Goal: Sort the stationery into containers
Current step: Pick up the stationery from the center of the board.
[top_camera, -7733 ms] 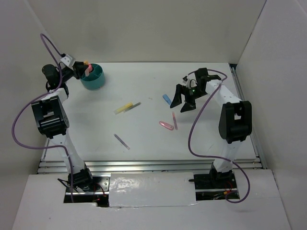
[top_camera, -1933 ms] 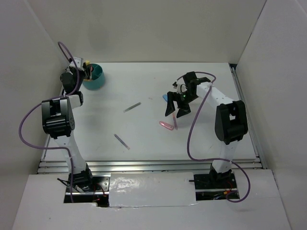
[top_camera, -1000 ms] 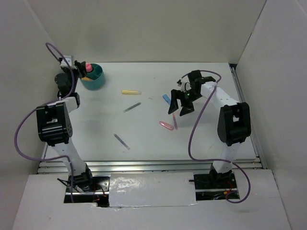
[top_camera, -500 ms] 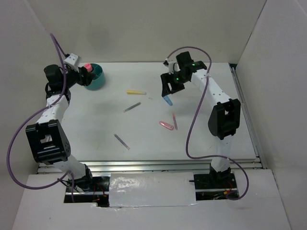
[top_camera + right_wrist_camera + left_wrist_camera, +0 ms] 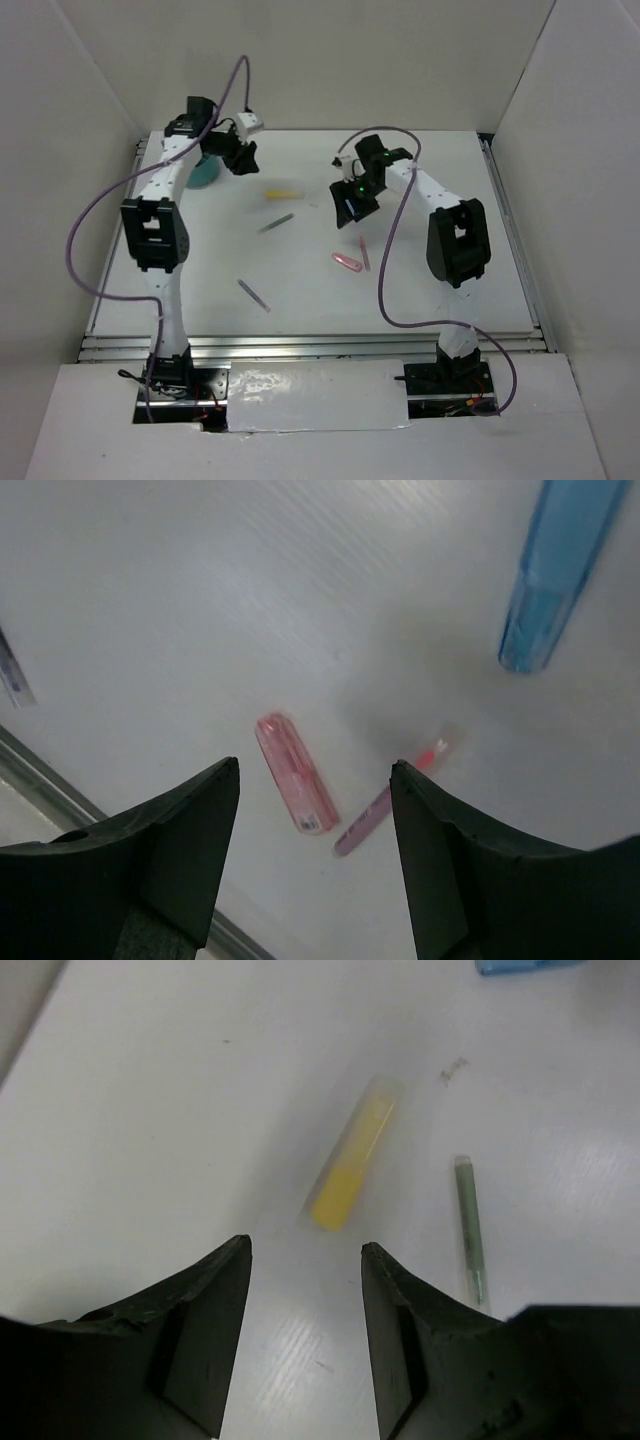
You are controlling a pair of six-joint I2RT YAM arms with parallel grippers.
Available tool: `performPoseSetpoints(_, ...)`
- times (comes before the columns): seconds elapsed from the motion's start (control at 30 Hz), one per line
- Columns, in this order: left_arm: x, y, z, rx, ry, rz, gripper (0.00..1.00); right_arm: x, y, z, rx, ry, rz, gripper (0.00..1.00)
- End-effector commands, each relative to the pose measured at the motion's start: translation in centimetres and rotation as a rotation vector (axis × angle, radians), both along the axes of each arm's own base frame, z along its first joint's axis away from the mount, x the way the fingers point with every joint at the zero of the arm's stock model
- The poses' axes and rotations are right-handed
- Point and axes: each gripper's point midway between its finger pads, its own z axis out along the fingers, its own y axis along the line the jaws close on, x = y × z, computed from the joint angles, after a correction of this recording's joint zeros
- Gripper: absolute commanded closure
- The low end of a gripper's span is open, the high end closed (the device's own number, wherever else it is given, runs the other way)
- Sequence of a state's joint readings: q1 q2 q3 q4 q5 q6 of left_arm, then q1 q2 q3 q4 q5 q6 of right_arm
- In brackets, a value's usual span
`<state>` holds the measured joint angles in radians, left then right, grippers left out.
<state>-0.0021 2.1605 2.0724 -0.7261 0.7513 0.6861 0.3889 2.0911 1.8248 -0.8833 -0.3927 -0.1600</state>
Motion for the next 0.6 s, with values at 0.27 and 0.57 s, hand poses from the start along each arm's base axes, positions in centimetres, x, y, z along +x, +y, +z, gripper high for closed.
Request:
performPoseSetpoints(0.27, 0.0, -5.8, -12.5, 0.329, 0.126, -0.177, 0.38, -4.0, -6.9, 4.5, 0.123, 0.021, -0.15, 0.3)
performPoseSetpoints(0.57, 1.6, -5.3, -14.2, 0.371, 0.075, -0.178, 0.39, -4.8, -6.6, 5.0, 0.159, 0.051, -0.151, 0.3)
